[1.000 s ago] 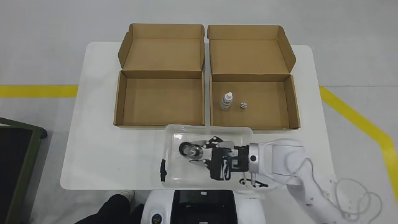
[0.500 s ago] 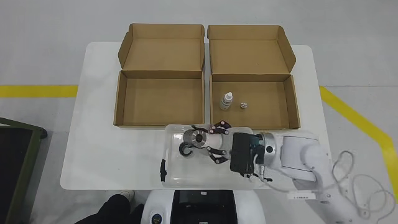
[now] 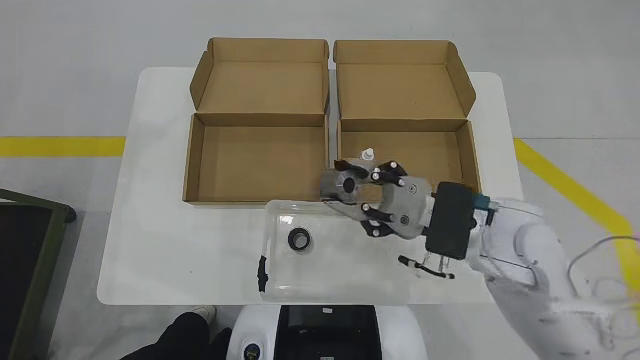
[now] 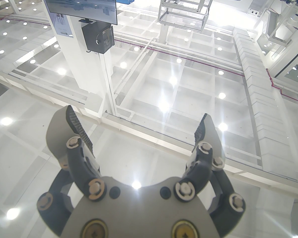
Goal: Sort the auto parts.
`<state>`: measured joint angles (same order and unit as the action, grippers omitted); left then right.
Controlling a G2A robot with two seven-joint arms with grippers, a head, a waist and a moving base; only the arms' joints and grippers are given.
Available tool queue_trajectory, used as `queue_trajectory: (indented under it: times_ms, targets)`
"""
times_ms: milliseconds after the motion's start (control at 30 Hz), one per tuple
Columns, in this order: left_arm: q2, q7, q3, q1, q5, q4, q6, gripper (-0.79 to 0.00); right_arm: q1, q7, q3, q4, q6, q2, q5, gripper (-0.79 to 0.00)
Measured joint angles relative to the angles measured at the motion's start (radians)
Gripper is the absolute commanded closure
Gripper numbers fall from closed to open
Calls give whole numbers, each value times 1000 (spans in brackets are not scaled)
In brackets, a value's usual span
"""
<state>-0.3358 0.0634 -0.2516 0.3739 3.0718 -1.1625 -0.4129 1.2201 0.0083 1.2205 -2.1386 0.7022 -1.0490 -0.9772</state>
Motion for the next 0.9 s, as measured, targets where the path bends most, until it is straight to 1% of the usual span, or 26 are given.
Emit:
queue_trajectory:
  times_ms: [200,467,667,900]
  targets:
    - [0,0,0,0,0,0,0,-785,0,-47,42,-5,-17,-2,25,0]
    - [0,0,0,0,0,0,0,-785,0,-86,61,-4,-31,-6,36,0]
    - [0,0,0,0,0,0,0,-785,-13,-87,35,21,-31,-12,22,0]
    - [0,0,0,0,0,0,0,-785,-36,-33,-38,75,-36,-22,-26,0]
